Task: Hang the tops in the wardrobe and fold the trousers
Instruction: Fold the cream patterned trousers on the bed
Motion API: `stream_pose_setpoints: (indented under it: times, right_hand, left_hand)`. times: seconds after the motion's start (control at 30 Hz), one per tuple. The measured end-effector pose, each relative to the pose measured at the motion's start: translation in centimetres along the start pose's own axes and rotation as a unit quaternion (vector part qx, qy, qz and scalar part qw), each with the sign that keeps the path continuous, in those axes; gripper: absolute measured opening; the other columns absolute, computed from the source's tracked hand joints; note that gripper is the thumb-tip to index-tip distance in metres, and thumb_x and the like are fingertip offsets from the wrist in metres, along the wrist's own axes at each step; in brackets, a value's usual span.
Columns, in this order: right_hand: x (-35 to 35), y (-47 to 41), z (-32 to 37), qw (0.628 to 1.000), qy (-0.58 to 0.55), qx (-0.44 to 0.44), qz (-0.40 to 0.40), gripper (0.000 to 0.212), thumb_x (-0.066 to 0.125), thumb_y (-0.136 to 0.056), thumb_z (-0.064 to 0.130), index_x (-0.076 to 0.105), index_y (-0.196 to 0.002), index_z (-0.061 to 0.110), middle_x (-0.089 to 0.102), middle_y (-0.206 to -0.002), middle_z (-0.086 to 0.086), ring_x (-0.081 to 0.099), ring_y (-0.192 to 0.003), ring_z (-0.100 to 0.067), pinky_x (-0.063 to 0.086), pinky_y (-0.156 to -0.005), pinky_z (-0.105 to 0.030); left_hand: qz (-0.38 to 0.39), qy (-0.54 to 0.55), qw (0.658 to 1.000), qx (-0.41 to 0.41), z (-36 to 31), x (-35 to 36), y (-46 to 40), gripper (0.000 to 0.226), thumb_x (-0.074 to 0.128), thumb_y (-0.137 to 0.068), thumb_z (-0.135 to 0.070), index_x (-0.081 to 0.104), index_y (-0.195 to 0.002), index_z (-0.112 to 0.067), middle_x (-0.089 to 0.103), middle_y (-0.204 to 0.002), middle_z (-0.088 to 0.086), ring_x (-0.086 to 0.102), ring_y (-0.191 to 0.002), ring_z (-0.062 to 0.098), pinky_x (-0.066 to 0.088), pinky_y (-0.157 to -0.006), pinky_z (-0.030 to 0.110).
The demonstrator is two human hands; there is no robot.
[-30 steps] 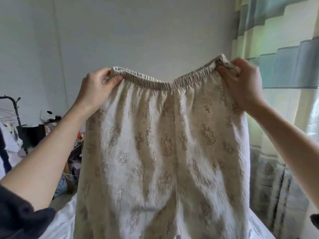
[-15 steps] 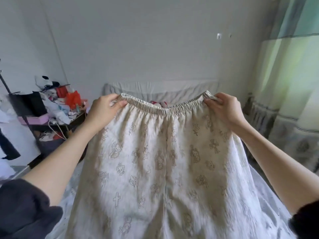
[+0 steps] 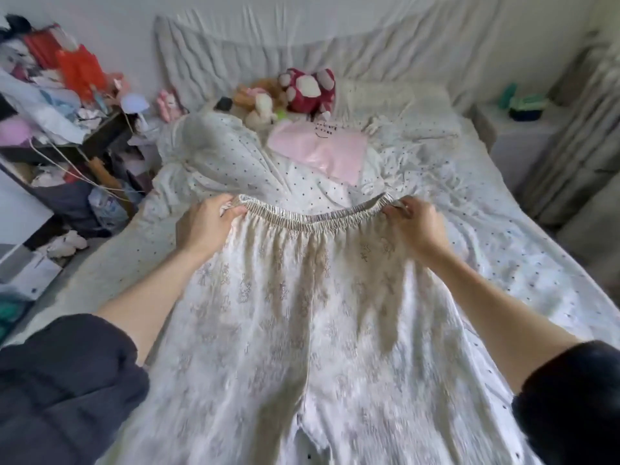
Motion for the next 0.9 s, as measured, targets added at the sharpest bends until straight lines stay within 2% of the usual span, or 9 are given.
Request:
stream_pose_setpoints:
  times: [0.1,0.2,0.3,0.4,0.53,0.67,0.77,0.83,0.9]
  right_hand:
    - [4.9,-1.3,-5.0,0.999,0.016,0.026,0.029,0.025,0.058,-0.091,0.032,0.066,-0.1,0.01,0.068,-0.097,-0.017,0.061,-0.091,-0.034,0.037,-0.065,-0.031]
    - [8.4,-2.2,-8.9,0.997,0.053,0.06,0.02,0.029,0.052,-0.094,0.029,0.062,-0.118,0.017,0.064,-0.116,-0.015,0.057,-0.107,-0.034,0.044,-0.084,-0.037]
    - [12.1,-0.2,-10.9,0.993,0.097,0.054,0.042,0.043,0.044,-0.098,0.029,0.043,-0.139,0.017,0.044,-0.141,-0.013,0.037,-0.131,-0.03,0.029,-0.107,-0.043]
    - [16.9,4.4,-10.3,0.982,0.142,-0.01,0.12,0.049,0.035,-0.099,0.038,0.034,-0.145,0.02,0.027,-0.153,-0.008,0.019,-0.143,-0.024,0.01,-0.117,-0.044]
    - [22.1,10.9,-6.0,0.949,0.148,-0.14,0.24,0.071,0.003,-0.089,0.058,0.025,-0.148,0.026,0.014,-0.158,-0.004,0.008,-0.146,-0.021,-0.003,-0.118,-0.047]
    - [25.6,15.2,-6.2,0.893,0.209,-0.171,0.361,0.052,0.018,-0.1,0.049,0.018,-0.147,0.027,0.001,-0.159,-0.002,-0.006,-0.146,-0.021,-0.009,-0.115,-0.05]
    - [25.0,17.0,-6.0,0.903,0.218,-0.15,0.339,0.055,0.012,-0.098,0.052,0.011,-0.148,0.028,-0.007,-0.159,-0.002,-0.012,-0.145,-0.024,-0.013,-0.114,-0.054]
    - [24.1,18.9,-3.9,0.911,0.206,-0.181,0.309,0.068,-0.005,-0.089,0.057,0.002,-0.15,0.029,-0.01,-0.158,-0.001,-0.015,-0.145,-0.023,-0.018,-0.112,-0.052]
    - [24.1,21.9,-2.0,0.901,0.205,-0.213,0.318,0.08,-0.013,-0.079,0.058,0.005,-0.151,0.027,-0.009,-0.159,-0.003,-0.015,-0.145,-0.024,-0.022,-0.108,-0.05]
  left_hand:
    - [0.03,-0.018,0.999,-0.03,2.8,6.3,-1.0,0.041,0.055,-0.092,-0.042,0.061,-0.122,-0.015,0.066,-0.111,0.017,0.06,-0.099,0.035,0.041,-0.074,0.035]
    - [0.041,-0.022,0.998,-0.031,5.2,11.7,-2.5,0.036,0.056,-0.093,-0.03,0.057,-0.124,-0.013,0.061,-0.118,0.018,0.052,-0.11,0.036,0.042,-0.087,0.04]
    - [0.09,-0.056,0.994,-0.038,7.1,16.9,-0.9,0.051,0.053,-0.094,-0.026,0.038,-0.142,-0.018,0.046,-0.133,0.017,0.036,-0.123,0.035,0.031,-0.1,0.041]
    - [0.13,-0.07,0.989,-0.019,7.9,20.3,2.9,0.057,0.047,-0.096,-0.024,0.024,-0.148,-0.022,0.022,-0.152,0.013,0.017,-0.137,0.033,0.017,-0.112,0.042]
    - [0.145,-0.169,0.974,0.036,9.1,22.1,6.0,0.058,0.028,-0.097,-0.039,0.011,-0.151,-0.028,-0.001,-0.158,0.012,0.0,-0.144,0.037,0.006,-0.114,0.054]
    - [0.173,-0.2,0.964,0.0,11.3,21.7,8.0,0.056,0.023,-0.1,-0.042,-0.001,-0.15,-0.032,-0.014,-0.158,0.007,-0.011,-0.144,0.033,-0.003,-0.114,0.054]
    - [0.193,-0.186,0.963,-0.022,12.5,20.2,11.4,0.056,0.019,-0.1,-0.042,-0.006,-0.149,-0.032,-0.019,-0.156,0.006,-0.019,-0.143,0.029,-0.01,-0.114,0.053]
    - [0.187,-0.145,0.971,-0.022,12.6,19.3,14.1,0.056,0.017,-0.1,-0.046,-0.009,-0.147,-0.031,-0.023,-0.155,0.003,-0.023,-0.142,0.023,-0.015,-0.112,0.05]
    - [0.186,-0.125,0.975,-0.01,12.6,18.7,17.3,0.059,0.01,-0.093,-0.053,-0.01,-0.144,-0.032,-0.026,-0.151,-0.004,-0.027,-0.14,0.018,-0.017,-0.111,0.047]
Point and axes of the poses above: each hand's wrist, its own y-axis away from the middle knuckle, its own x-axis out of the palm, z = x × y, the point moved 10 cm from there along -y, towards the middle knuckle
